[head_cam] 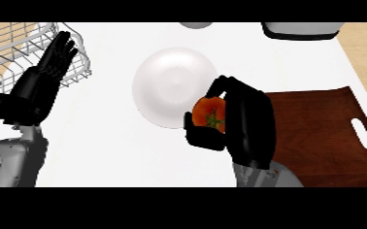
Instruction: Pick the tomato from the tray and place it in the plate
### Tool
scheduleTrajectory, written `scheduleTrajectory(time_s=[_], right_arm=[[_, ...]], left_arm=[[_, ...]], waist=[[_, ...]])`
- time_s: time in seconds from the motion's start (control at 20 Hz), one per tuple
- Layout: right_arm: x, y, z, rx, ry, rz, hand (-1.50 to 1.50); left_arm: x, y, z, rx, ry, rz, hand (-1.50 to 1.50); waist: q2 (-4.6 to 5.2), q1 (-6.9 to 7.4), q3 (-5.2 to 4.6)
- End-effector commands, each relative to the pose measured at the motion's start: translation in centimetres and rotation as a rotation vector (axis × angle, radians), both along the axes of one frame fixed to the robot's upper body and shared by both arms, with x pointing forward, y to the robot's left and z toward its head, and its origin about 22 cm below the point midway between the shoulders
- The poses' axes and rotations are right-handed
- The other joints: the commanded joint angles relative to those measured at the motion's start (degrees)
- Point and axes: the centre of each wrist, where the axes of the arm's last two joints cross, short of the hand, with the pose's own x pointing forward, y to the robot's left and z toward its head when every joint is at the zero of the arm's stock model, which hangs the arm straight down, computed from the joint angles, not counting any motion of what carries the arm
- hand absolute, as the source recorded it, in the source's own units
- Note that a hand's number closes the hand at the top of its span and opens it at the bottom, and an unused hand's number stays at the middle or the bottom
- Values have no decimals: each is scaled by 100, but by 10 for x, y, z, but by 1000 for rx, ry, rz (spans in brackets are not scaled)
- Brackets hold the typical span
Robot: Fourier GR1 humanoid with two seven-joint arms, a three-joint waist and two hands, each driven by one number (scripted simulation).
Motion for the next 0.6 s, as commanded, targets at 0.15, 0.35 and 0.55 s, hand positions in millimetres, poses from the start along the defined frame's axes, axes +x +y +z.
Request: scheduleTrajectory(time_s=[0.15,0.35,0.55], right_arm=[[68,31,-4,86,38,21,150],[100,56,-7,59,71,-15,150],[132,58,-13,14,109,-26,150]], left_arm=[[-4,-2,4,2,5,-4,0],[16,-13,2,-4,-16,-21,0],[8,-5,13,-5,-4,-19,0]], waist=[[10,59,2],[42,90,-1],[33,135,1]])
